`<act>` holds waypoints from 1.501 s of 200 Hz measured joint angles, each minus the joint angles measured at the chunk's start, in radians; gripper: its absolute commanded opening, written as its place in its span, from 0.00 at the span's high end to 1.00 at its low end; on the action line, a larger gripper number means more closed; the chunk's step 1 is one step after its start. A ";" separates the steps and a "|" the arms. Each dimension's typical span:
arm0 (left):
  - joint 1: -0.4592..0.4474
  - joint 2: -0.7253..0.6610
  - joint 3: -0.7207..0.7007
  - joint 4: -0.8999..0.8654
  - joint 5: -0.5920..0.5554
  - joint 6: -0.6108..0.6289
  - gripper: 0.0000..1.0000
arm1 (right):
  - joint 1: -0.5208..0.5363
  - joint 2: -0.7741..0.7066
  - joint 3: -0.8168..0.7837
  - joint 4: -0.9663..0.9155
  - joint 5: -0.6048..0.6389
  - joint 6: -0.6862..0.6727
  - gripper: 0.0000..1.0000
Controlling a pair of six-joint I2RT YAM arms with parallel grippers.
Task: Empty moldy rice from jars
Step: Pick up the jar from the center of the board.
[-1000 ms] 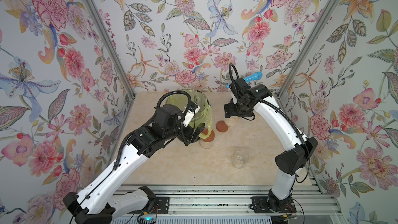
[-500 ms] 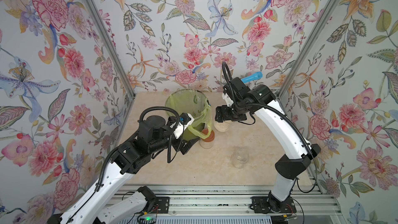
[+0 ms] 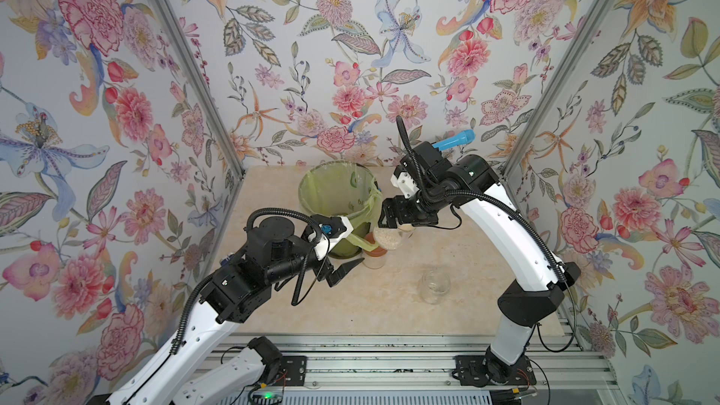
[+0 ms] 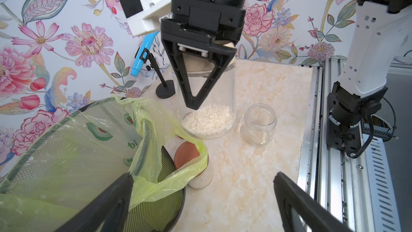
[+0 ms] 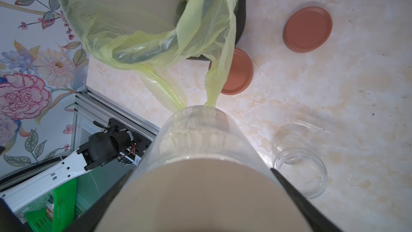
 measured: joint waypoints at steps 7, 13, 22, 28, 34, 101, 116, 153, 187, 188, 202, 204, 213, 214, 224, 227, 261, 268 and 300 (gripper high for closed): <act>0.000 0.007 0.000 0.010 0.003 0.005 0.00 | 0.000 -0.001 0.010 -0.003 -0.019 0.000 1.00; 0.000 0.014 0.000 0.016 0.009 0.008 0.00 | 0.000 -0.002 0.019 -0.005 -0.035 0.000 1.00; 0.000 0.026 0.000 0.023 0.016 0.012 0.00 | -0.002 -0.003 0.034 -0.007 -0.061 0.000 1.00; 0.000 0.034 0.000 0.028 0.018 0.016 0.00 | -0.004 -0.006 0.044 -0.007 -0.079 0.000 1.00; 0.000 0.044 0.000 0.032 0.020 0.019 0.00 | -0.004 -0.008 0.051 -0.007 -0.098 0.000 1.00; 0.000 0.123 0.000 0.138 0.054 0.025 0.00 | -0.006 -0.040 0.069 -0.008 -0.207 0.000 1.00; 0.000 0.140 0.000 0.160 0.072 0.023 0.00 | -0.007 -0.040 0.069 -0.006 -0.205 0.000 1.00; 0.000 0.187 0.000 0.198 0.109 0.022 0.00 | 0.004 -0.040 0.069 0.014 -0.197 0.000 1.00; 0.000 0.223 0.000 0.228 0.134 0.022 0.00 | 0.033 -0.040 0.068 0.035 -0.183 0.000 1.00; 0.000 0.224 0.000 0.229 0.134 0.022 0.00 | 0.034 -0.040 0.068 0.036 -0.183 0.000 1.00; 0.000 0.231 0.000 0.237 0.133 0.022 0.00 | 0.040 -0.040 0.067 0.046 -0.182 0.000 1.00; 0.000 0.231 0.000 0.238 0.132 0.022 0.00 | 0.040 -0.040 0.067 0.047 -0.182 0.000 1.00; 0.000 0.231 0.000 0.245 0.132 0.022 0.00 | 0.041 -0.040 0.065 0.055 -0.185 0.000 1.00; 0.000 0.231 0.000 0.245 0.132 0.022 0.00 | 0.041 -0.040 0.065 0.055 -0.185 0.000 1.00; 0.000 0.232 0.000 0.253 0.131 0.022 0.00 | 0.042 -0.040 0.061 0.064 -0.189 0.000 1.00; 0.000 0.232 0.000 0.255 0.131 0.022 0.00 | 0.042 -0.040 0.061 0.066 -0.190 0.000 1.00; 0.002 0.234 0.000 0.283 0.132 0.014 0.00 | 0.046 -0.031 0.061 0.079 -0.205 0.000 1.00; 0.002 0.235 -0.001 0.290 0.132 0.014 0.02 | 0.046 -0.029 0.061 0.081 -0.206 0.000 1.00; 0.010 0.238 -0.012 0.315 0.148 -0.003 0.19 | 0.045 -0.022 0.061 0.096 -0.205 0.000 1.00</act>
